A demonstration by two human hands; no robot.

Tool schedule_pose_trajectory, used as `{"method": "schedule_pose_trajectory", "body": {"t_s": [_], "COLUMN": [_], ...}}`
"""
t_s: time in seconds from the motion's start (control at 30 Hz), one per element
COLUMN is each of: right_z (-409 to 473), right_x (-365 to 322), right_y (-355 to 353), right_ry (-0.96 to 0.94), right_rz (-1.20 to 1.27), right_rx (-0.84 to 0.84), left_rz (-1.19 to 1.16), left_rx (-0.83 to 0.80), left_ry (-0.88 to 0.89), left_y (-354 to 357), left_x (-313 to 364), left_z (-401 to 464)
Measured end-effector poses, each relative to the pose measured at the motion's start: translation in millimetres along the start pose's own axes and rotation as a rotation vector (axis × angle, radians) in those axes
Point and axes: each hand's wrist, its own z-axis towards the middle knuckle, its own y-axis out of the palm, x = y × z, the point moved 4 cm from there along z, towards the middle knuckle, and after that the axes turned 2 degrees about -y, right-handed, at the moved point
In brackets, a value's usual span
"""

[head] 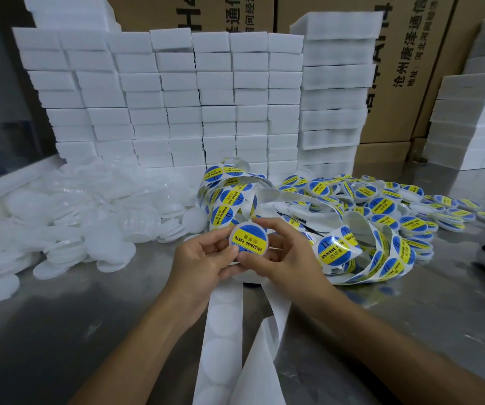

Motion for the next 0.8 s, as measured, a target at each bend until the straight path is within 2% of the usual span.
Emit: {"method": "schedule_pose_trajectory", "body": {"t_s": [0.23,0.3,0.4,0.5,0.7,0.8], "right_z": [1.2,0.7,-3.2,-5.1,7.6,32.8], "right_x": [-2.5,-1.9,-5.4,-9.3,-26.2,-33.8], "right_y": [-3.8,-5.6,-5.5,-3.2,-26.3,-62.8], "right_ry": [-0.004,-0.046,-0.24,-0.376,-0.404,-0.253], "right_rz": [0.048,-0.085,-0.413,-0.541,-0.555,-0.618], "right_rx": [0.053,0.087,0.08,0.038,0.095,0.214], "left_rz": [-0.034,-0.037,-0.038,-0.011,0.095,0.21], "left_rx": [0.005,0.037,0.119,0.114,0.07,0.153], "left_ry": [-0.006,-0.012,-0.018,-0.034,-0.034,-0.046], "left_y": [2.0,0.9,-3.1,-2.1,1.6,-4.3], "left_x": [0.1,-0.2,-0.6,0.3,2.6,-1.2], "left_z": [0.4,0.1,0.5,-0.1,-2.9,-0.8]}}
